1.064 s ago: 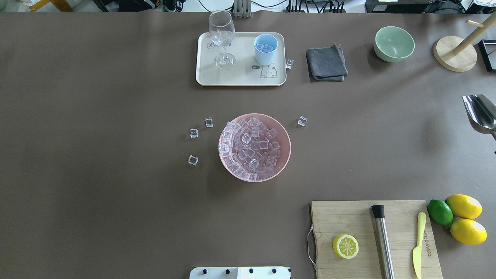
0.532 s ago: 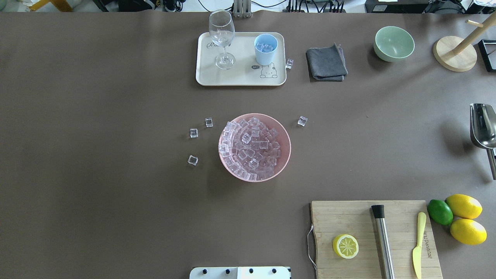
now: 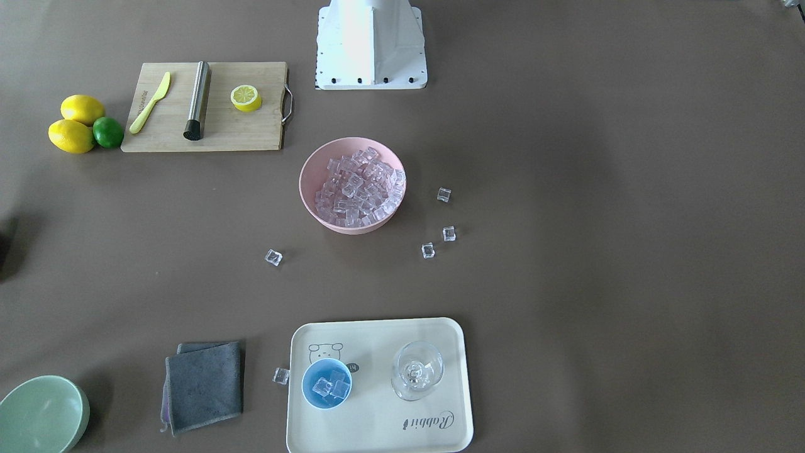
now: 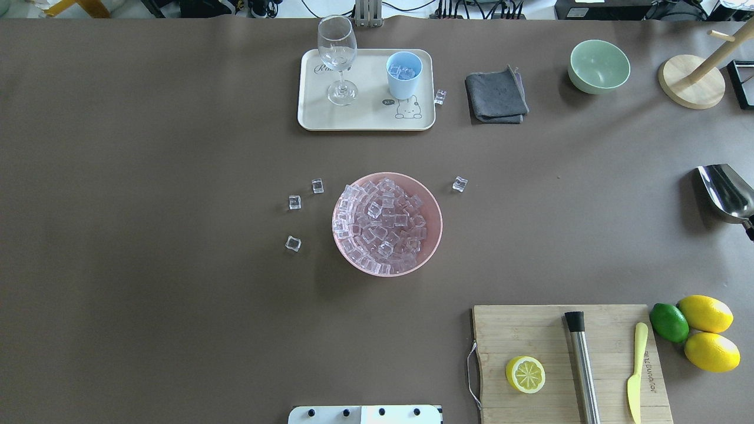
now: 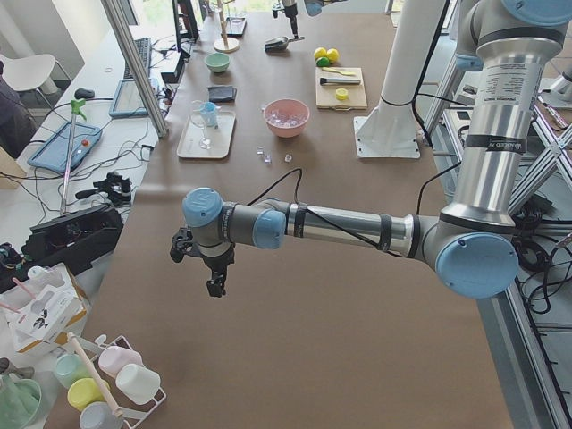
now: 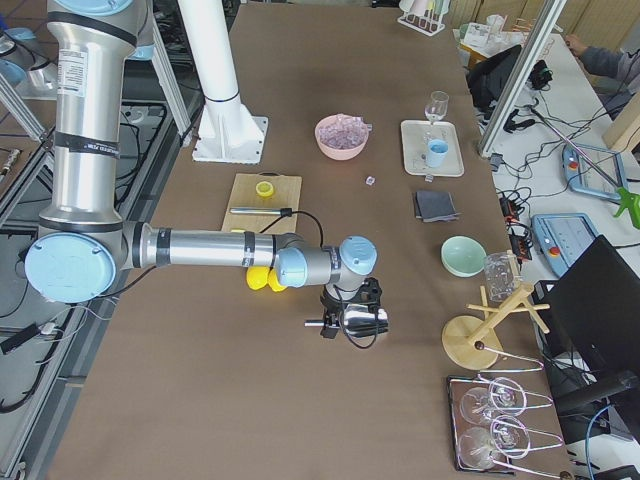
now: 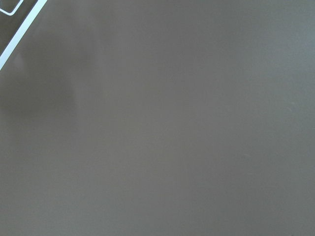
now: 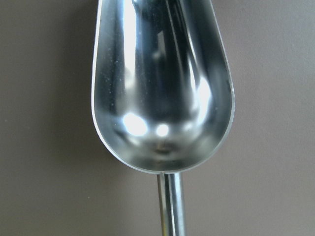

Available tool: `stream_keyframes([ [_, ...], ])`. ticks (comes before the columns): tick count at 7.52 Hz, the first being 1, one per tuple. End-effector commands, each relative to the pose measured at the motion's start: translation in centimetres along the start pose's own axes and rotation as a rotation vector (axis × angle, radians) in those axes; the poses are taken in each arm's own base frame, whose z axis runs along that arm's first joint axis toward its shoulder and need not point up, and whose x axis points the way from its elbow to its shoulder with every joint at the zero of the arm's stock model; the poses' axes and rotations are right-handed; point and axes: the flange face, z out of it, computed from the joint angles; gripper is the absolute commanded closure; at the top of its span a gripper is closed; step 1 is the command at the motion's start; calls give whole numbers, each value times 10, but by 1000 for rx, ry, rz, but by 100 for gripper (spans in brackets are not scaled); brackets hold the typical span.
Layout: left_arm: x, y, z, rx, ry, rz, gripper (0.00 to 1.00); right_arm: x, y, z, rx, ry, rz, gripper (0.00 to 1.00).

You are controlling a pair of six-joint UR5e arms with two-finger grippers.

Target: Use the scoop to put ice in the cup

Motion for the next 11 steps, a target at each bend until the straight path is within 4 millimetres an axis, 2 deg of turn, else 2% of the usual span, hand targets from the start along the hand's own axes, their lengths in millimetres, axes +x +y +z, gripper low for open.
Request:
stream_keyframes([
  [1, 14, -2, -3, 5, 3, 26, 1, 5, -7, -21, 44, -11, 10, 0],
  [2, 8, 3, 16, -31, -2, 13, 1, -2, -16, -29, 59, -9, 0, 0],
  [3, 8, 3, 17, -33, 3, 14, 1, -4, -16, -44, 91, -12, 3, 0],
  [4, 10, 3, 17, -32, 6, 17, 1, 2, -11, -61, 124, -16, 19, 0],
  [5, 6, 5, 28, -53, 6, 9, 1, 11, -7, -71, 145, -19, 38, 0],
  [7, 13, 3, 28, -56, 8, 20, 1, 27, 3, -91, 189, -24, 74, 0],
  [9, 12, 7, 31, -66, 47, 7, 1, 58, 24, -99, 213, -32, 141, 0],
  [11, 12, 6, 32, -68, 44, 4, 1, 67, 29, -99, 217, -26, 153, 0],
])
